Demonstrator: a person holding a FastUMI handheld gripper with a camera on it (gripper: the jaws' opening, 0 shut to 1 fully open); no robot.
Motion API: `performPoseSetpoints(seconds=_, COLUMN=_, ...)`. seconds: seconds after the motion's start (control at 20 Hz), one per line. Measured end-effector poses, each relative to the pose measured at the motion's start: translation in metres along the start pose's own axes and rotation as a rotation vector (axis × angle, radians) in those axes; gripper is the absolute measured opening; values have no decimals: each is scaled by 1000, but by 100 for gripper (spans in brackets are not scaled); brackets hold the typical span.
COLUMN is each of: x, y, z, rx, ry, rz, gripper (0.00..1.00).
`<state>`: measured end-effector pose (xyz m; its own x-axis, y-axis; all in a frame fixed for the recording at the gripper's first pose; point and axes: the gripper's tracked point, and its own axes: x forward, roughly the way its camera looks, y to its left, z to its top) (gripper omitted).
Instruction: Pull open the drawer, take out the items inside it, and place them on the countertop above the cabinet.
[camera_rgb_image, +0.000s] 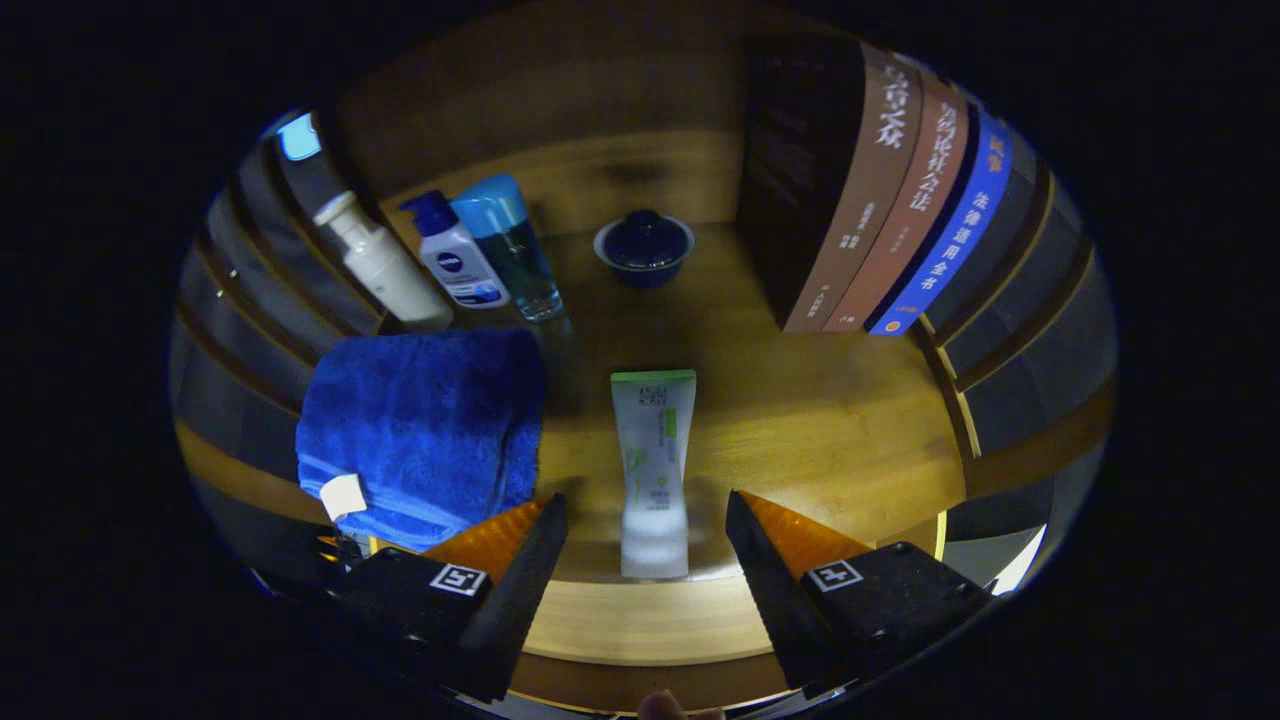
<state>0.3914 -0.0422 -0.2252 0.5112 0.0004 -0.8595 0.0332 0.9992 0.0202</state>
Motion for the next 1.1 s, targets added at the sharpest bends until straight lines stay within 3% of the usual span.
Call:
performPoseSetpoints(seconds=0.55, x=-95, y=9, z=-79, rx=-43, ry=-480, rz=72, gripper=100)
performPoseSetpoints(seconds=0.85, x=-152, y=0, z=-157, rx=-72, ry=-745, rz=26, gripper=100)
performPoseSetpoints(seconds=1.1, x=-173, y=-1, z=-222, rx=-77, ry=-896, rz=8, gripper=100)
